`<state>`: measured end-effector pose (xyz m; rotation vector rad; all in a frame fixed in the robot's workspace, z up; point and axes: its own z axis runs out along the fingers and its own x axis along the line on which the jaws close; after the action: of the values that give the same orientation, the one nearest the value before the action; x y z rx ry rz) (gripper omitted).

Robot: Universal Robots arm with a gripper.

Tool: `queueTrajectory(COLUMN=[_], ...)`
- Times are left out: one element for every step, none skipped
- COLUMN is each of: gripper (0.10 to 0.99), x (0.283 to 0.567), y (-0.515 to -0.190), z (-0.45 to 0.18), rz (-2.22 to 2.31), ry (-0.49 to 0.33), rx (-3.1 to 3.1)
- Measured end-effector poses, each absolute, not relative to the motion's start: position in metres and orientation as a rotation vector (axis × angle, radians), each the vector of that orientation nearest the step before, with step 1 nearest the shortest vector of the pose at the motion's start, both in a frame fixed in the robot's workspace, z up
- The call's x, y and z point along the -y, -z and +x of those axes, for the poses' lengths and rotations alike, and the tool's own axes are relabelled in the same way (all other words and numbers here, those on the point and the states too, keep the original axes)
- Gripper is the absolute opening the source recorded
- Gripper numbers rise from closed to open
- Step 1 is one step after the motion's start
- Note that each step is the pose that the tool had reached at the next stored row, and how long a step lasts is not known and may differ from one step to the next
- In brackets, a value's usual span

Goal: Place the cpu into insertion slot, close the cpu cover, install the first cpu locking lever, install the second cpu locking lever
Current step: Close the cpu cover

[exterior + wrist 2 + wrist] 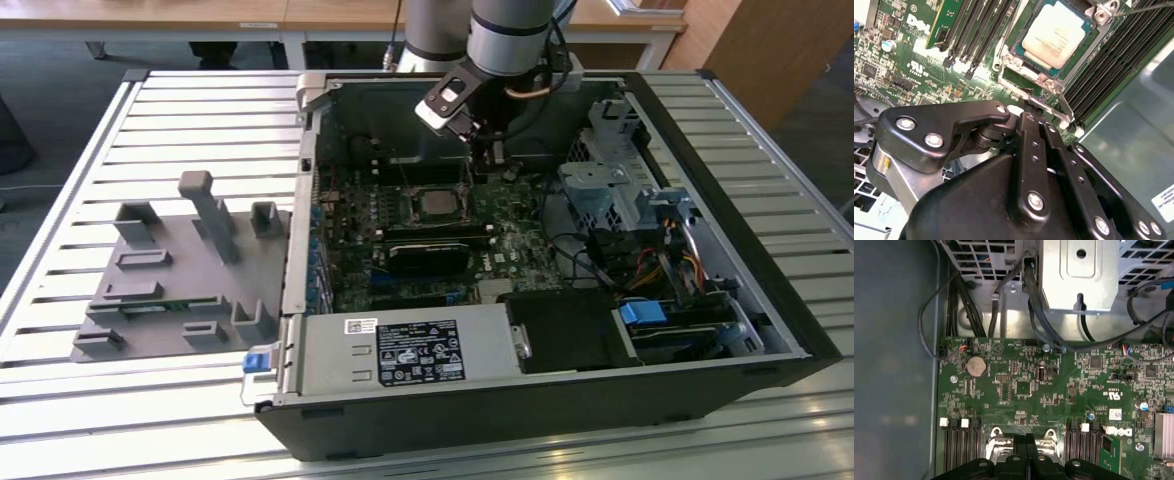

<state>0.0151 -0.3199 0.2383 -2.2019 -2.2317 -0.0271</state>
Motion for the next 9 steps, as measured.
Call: queueTrajectory(gripper=[0.106, 0.106, 0.106, 0.106, 0.106, 0.106, 0.106, 0.106, 0.106], x=[0.3199, 0.3199, 0.3199, 0.3199, 0.3198, 0.3199, 0.3199, 0.3198, 0.3199], y=[-0.2378, -0.2373, -0.2368, -0.2362, -0.2356, -0.2349, -0.2341, -0.2333, -0.2326], z=[0.0142, 0.0134, 0.0125, 0.0116, 0.0106, 0.0098, 0.0091, 0.0086, 0.0080], rz=[-2.202, -2.202, -2.202, -2.202, -2.202, -2.202, -2.202, -2.202, -2.202], ry=[0.027, 0.027, 0.027, 0.027, 0.027, 0.027, 0.027, 0.027, 0.027], rx=[2.232, 2.232, 2.232, 2.232, 2.232, 2.232, 2.232, 2.232, 2.232])
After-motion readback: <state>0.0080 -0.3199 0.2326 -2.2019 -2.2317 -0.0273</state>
